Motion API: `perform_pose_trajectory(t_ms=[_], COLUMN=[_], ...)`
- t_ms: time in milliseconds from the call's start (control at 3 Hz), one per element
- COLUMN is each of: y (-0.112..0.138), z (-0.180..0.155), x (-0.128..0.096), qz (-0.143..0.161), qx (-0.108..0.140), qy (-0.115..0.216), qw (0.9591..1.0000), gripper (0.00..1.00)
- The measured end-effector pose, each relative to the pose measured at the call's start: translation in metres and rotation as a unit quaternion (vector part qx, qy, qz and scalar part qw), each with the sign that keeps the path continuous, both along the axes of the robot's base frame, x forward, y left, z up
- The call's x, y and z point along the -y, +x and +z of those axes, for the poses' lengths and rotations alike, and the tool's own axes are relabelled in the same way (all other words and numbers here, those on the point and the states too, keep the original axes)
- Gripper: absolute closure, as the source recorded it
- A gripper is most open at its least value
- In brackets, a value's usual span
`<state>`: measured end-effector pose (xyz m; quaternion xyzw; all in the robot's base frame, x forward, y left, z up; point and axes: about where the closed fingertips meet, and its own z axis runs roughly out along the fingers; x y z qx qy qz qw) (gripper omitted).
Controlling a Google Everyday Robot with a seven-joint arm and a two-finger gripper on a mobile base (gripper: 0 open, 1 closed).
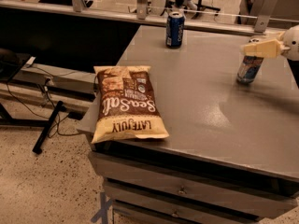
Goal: Move redbull can near pepsi can
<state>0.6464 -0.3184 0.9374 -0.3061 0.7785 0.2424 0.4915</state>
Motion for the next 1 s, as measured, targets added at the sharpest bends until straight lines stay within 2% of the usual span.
perform_pose_trajectory(t_ms=[333,667,1000], y=[0.001,0.002,0.014], z=[-0.001,-0.002,0.006], x=[-0.003,-0.005,-0.016], qz=[0.003,0.004,0.001], qx=[-0.001,-0.002,0.020], qy=[0.001,0.002,0.018], qw=[1.0000,1.0000,0.9996], gripper=[0.93,1.00,1.00])
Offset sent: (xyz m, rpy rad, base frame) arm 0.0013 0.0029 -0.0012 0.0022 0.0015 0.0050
